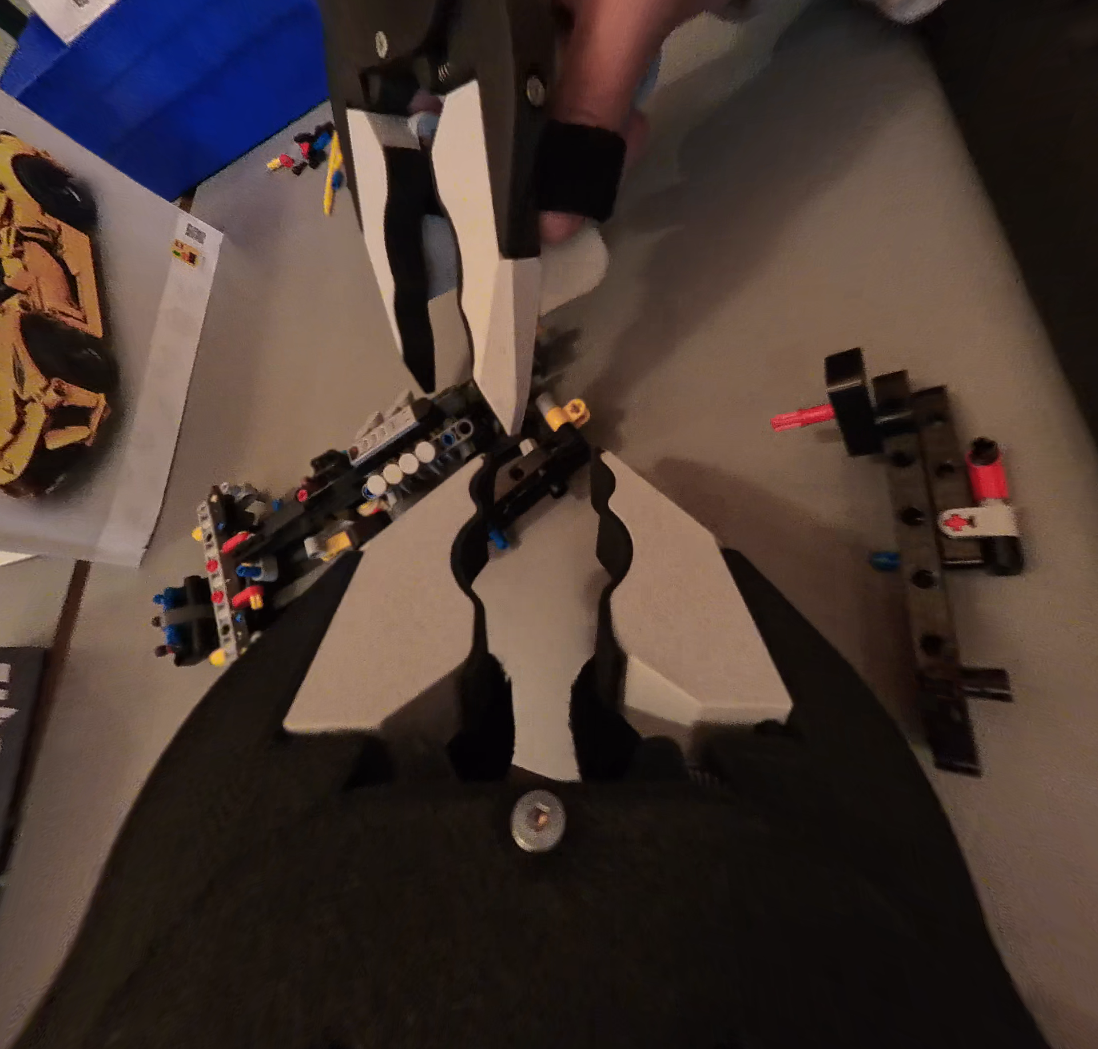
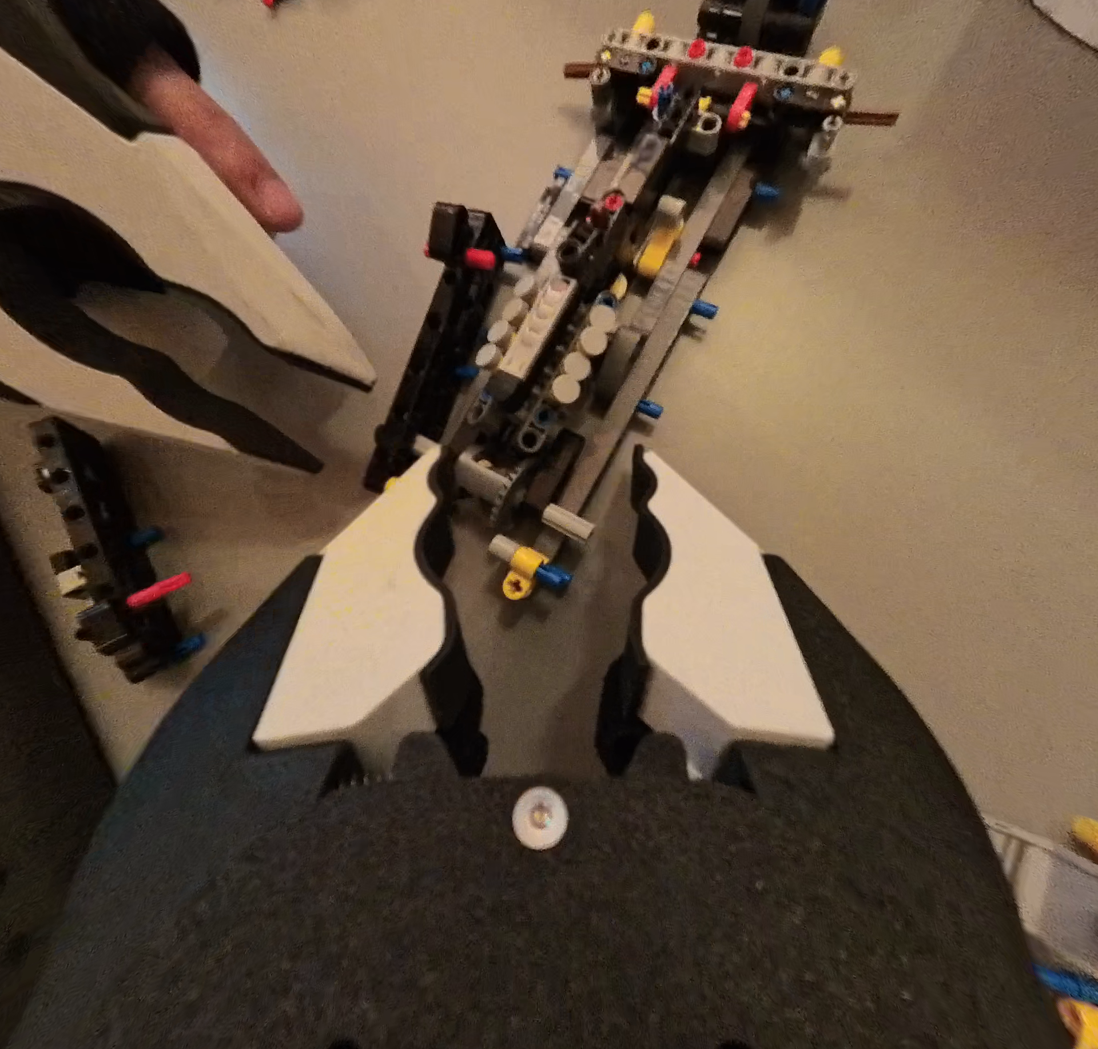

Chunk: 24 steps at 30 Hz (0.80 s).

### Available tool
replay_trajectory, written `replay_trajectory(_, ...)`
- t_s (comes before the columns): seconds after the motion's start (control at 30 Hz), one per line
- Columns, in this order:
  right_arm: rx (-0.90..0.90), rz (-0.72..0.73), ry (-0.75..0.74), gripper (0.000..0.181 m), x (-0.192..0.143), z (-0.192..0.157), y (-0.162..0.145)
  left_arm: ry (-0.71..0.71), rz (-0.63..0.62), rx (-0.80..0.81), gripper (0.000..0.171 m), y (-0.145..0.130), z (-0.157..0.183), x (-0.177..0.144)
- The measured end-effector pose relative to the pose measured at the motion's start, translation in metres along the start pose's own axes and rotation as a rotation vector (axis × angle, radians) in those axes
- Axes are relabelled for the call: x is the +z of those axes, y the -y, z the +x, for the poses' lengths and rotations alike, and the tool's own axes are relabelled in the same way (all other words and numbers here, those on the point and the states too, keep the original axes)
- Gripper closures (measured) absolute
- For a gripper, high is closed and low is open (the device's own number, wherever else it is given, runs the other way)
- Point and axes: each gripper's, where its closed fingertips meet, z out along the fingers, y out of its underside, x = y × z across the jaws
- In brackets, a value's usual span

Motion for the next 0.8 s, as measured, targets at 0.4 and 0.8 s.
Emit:
replay_trajectory(0.4, 0.041, -0.033, 0.012, 0.128, 0.006, -0.002, 0.001, -0.306, -0.466, 0.401, 0.146, -0.030, -0.003, 0.019)
replay_trajectory(0.8, 0.025, -0.005, -0.018, 0.133, 0.011, -0.005, 0.005, -0.367, -0.465, 0.511, 0.164, -0.020, 0.010, 0.019)
